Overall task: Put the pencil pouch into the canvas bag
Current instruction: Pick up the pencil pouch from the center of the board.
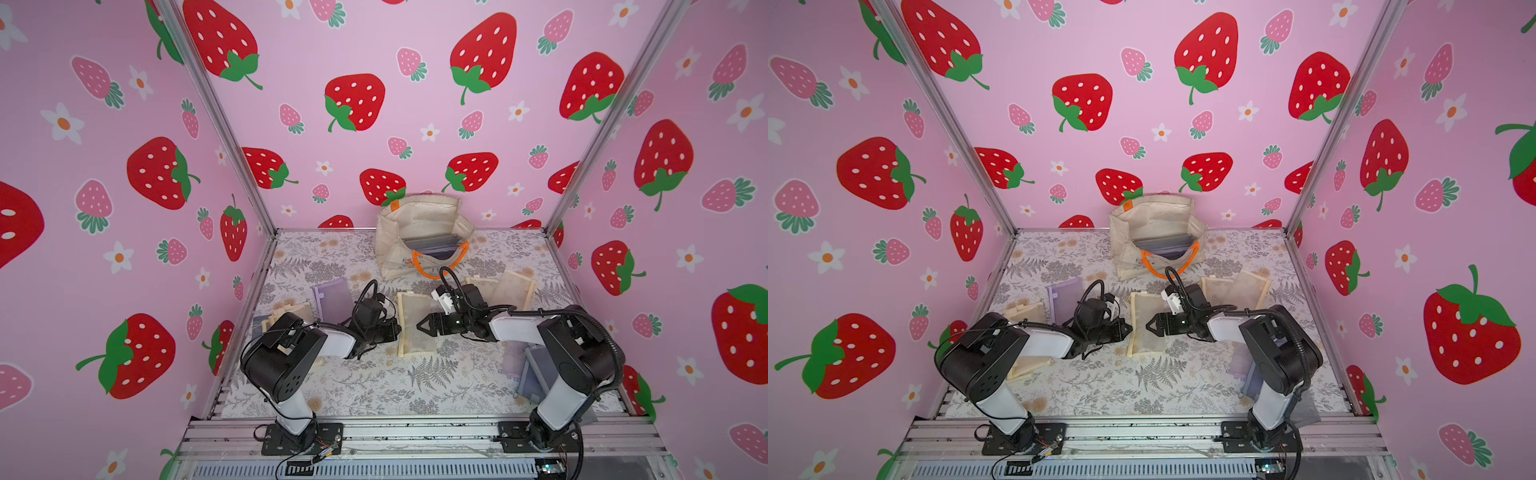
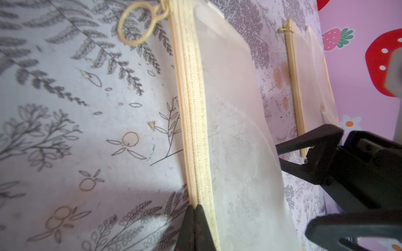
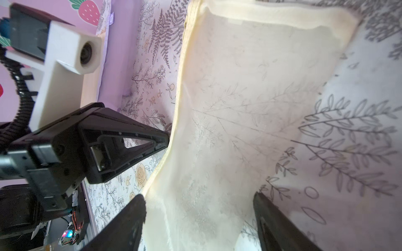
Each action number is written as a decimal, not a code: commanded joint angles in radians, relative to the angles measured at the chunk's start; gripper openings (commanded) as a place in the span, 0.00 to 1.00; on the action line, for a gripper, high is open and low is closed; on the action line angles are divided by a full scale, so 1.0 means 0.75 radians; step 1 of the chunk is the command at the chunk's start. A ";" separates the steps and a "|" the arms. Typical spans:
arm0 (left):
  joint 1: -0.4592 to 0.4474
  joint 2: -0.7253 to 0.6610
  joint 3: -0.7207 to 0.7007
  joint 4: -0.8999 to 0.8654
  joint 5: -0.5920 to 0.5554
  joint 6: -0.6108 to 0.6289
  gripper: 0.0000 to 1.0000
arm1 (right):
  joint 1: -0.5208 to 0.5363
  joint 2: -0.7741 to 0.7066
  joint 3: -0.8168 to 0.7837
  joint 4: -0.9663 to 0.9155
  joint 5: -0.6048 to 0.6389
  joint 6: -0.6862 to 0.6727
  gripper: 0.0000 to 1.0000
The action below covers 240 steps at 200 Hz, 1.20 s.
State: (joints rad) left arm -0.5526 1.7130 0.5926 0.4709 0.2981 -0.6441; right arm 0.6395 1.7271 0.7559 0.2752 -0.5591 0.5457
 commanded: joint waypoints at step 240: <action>-0.008 -0.007 -0.103 -0.096 -0.017 -0.002 0.00 | 0.008 -0.030 -0.124 0.490 -0.046 0.161 0.60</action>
State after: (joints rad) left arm -0.5529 1.6936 0.5507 0.5091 0.2996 -0.6514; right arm 0.6395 1.7008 0.6506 0.6003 -0.5713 0.6533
